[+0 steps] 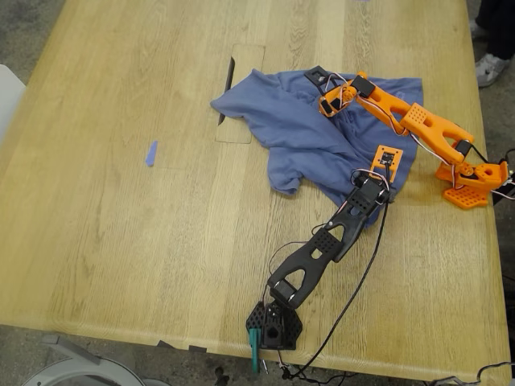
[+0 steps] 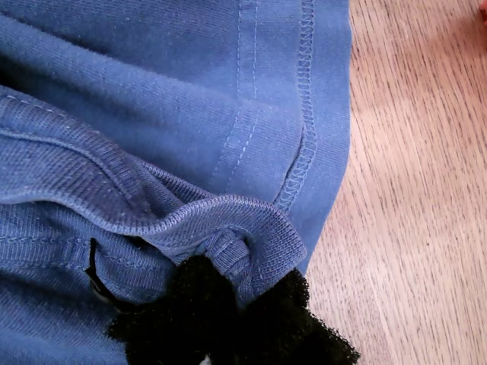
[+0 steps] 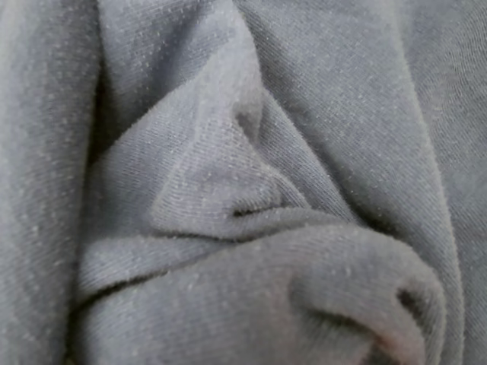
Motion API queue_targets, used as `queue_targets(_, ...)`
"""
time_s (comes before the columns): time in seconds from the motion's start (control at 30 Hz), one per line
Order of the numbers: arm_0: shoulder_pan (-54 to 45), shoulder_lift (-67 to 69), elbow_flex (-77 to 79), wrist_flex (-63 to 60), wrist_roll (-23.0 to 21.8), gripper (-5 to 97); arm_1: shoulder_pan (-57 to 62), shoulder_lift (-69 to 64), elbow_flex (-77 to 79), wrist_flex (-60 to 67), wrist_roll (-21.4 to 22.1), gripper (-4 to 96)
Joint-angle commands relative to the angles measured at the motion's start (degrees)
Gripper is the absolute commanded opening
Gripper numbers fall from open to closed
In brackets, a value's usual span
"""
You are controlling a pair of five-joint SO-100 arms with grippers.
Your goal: Fold a T-shirt
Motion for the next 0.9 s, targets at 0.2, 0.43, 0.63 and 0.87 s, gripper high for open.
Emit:
queue_targets(0.2,-2.20,3.08,-2.72,-2.64,2.81,40,-1.41,5.54,-0.79,1.67,0.44,-0.2)
queue_targets(0.43,-5.54,2.81,-2.64,-3.96,6.42,59,-3.25,6.24,-0.79,2.90,0.70,-0.2)
queue_targets(0.63,-6.94,-1.76,-2.64,-8.53,8.35,63,-4.22,7.38,-0.79,4.04,0.79,-0.2)
queue_targets(0.87,-1.93,-5.19,-2.72,-10.37,8.79,63,-4.48,8.09,-0.79,4.83,0.88,-0.2)
